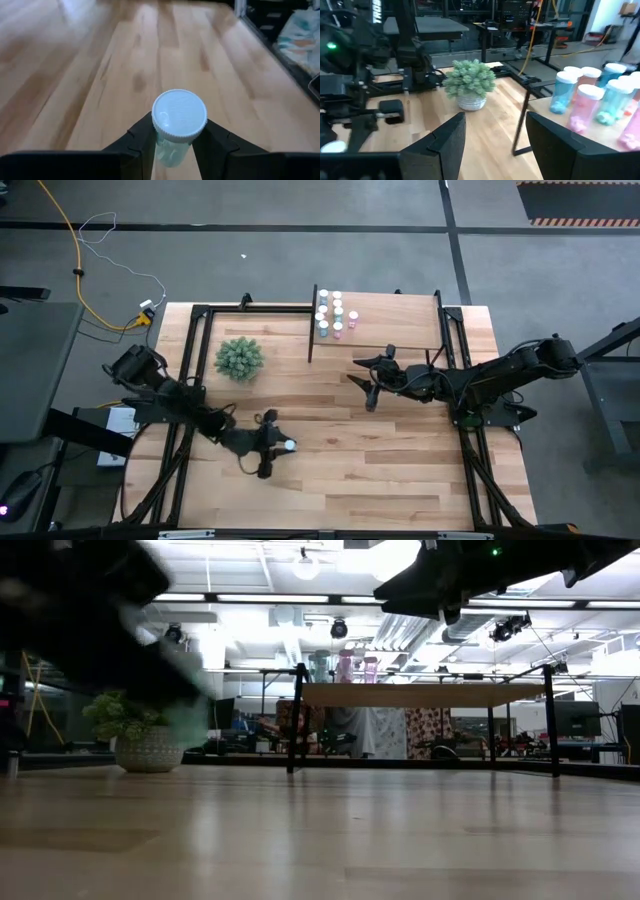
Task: Pick and place medicine bottles onto shelf by color
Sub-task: Put the transparent blue medicine bottle on the shelf
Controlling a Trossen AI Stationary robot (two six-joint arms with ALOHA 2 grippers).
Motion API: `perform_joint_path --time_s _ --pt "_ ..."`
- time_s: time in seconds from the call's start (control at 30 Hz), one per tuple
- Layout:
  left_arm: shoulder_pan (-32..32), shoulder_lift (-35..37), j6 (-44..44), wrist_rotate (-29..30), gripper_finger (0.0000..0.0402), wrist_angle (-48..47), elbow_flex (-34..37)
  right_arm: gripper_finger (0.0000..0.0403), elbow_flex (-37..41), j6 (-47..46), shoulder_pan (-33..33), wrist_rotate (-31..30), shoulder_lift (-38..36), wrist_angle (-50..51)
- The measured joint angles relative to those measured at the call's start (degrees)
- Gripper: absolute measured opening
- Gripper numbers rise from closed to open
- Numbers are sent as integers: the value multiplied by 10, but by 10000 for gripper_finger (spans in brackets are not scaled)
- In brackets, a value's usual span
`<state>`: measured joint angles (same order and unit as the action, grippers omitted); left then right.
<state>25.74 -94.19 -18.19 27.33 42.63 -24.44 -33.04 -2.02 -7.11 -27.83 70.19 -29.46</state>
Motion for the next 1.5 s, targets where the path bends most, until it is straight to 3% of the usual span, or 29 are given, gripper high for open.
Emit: perform_joint_path --time_s 0.17,0.33,0.57,0.9,1.13,1.5 --pt "-85 22 104 -82 102 -54 -66 200 0 -11 1 60 0 0" --pt "-161 39 206 -102 102 -146 -148 200 0 -10 1 136 0 -1" --pt "-226 39 253 -149 102 -196 -236 200 0 -7 1 149 28 -17" --pt "-240 58 244 -122 102 -231 -243 200 0 -6 1 193 86 -12" --pt "-237 76 243 -117 102 -234 -243 200 -2 -13 1 193 131 -70" --pt "-239 75 213 -141 102 -236 -243 200 -72 -1 1 196 199 -68"
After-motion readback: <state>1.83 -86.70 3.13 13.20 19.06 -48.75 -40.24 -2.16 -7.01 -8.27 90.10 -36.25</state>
